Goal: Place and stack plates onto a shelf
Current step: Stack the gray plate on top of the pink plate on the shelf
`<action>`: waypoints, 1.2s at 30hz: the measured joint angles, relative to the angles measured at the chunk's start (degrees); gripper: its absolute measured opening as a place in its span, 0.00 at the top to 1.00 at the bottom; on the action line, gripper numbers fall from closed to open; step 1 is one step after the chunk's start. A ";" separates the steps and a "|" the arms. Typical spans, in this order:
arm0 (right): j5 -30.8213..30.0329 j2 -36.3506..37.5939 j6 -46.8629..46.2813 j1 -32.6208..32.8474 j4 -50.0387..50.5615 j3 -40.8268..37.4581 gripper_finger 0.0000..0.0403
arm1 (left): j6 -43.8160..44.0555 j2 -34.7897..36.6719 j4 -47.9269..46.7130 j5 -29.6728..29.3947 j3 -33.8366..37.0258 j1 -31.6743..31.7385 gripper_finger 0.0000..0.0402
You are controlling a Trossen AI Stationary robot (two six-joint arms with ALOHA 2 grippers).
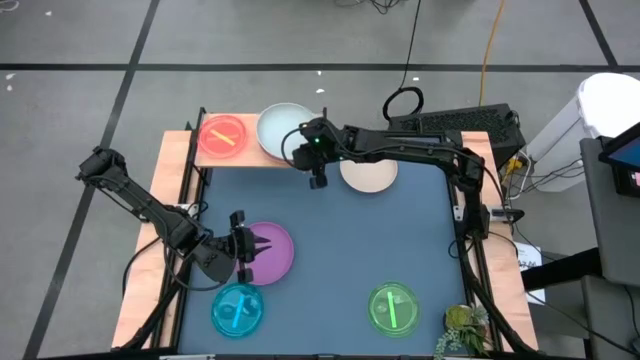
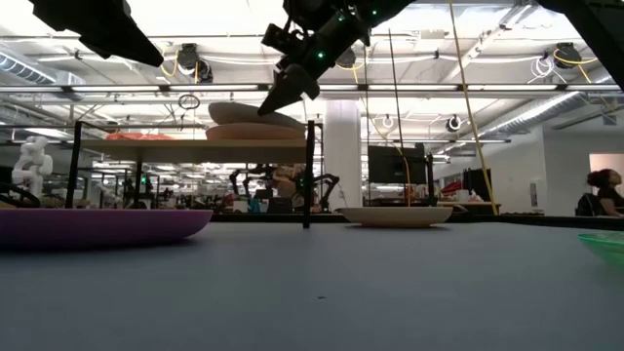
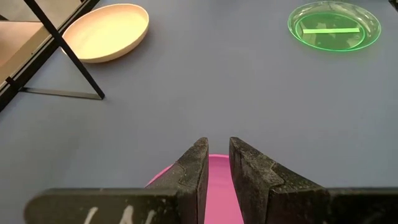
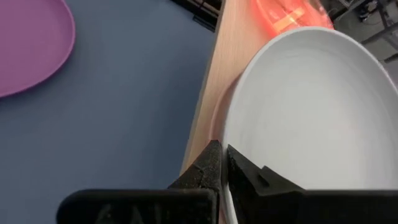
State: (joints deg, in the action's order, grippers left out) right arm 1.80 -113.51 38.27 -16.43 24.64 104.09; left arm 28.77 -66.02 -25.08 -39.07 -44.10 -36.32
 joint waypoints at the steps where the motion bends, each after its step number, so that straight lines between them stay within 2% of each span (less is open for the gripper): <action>1: 0.00 0.00 0.12 0.00 -0.30 0.00 0.99 | 0.00 0.00 0.02 0.00 0.00 0.00 0.82; 8: -0.01 0.00 0.13 -0.10 -0.86 0.00 0.98 | 0.00 0.00 0.04 0.00 0.00 0.00 0.82; 18: -0.17 0.00 -1.30 -0.12 -1.26 0.00 0.82 | 0.00 0.00 0.04 0.02 0.00 0.00 0.82; 22: -0.63 1.04 -2.45 0.69 -0.10 0.00 0.78 | 0.10 0.00 0.02 0.04 0.00 0.00 0.82; 24: -2.75 2.48 -3.00 1.65 0.12 0.00 0.77 | 0.26 0.00 0.02 0.06 0.00 -0.15 0.82; 30: -12.08 5.57 -4.57 2.85 -2.25 0.00 0.78 | 0.93 0.00 0.13 0.09 0.00 -0.46 0.82; 32: -11.71 5.92 -6.95 1.45 -3.70 0.00 0.81 | 1.44 0.00 0.13 0.09 0.00 -0.55 0.82; 36: -4.43 5.83 -12.35 -2.70 -5.06 0.00 0.88 | 1.79 0.00 0.83 0.12 0.00 -1.22 0.82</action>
State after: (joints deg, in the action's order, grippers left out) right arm -2.63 -107.69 25.92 -19.13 19.58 104.09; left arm 30.56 -66.02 -24.25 -38.95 -44.10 -37.53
